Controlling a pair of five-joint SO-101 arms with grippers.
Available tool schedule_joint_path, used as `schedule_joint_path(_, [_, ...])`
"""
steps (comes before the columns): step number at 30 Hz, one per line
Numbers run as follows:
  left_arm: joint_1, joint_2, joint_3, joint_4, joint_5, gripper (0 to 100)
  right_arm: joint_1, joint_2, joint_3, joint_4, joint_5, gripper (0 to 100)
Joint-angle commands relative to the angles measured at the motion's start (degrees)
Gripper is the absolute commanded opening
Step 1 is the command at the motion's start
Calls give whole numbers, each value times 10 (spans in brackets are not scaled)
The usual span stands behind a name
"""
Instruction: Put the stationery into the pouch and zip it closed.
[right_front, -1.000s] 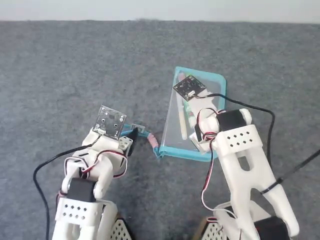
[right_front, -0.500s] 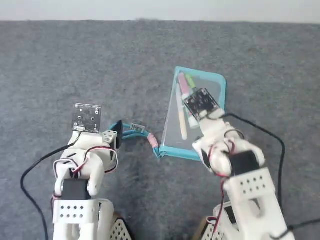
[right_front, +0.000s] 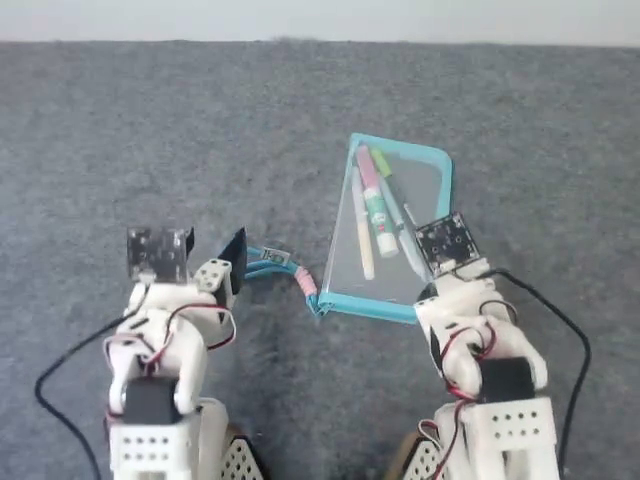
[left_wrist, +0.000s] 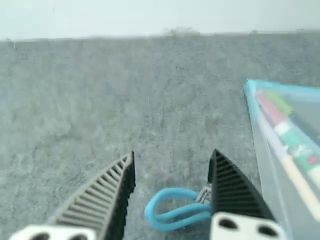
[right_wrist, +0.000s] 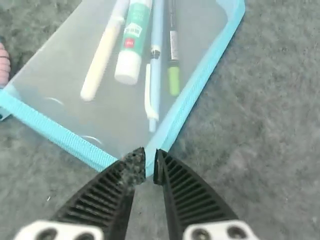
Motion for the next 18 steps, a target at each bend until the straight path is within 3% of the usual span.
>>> schedule_joint_path(1, [2,-90,15,-4,6,229,7,-58,38,-31,-4,35])
schedule_joint_path(10, [44,-68,69,-67,4,229,7,-237,157,-34,-4,35])
schedule_joint_path(13, [49,-77,115,-109,4,229,17,-236,172,-39,-4,35])
schedule_joint_path(18, [21,-69,116,-90,4,228,42,-236,193,-35,-4,35])
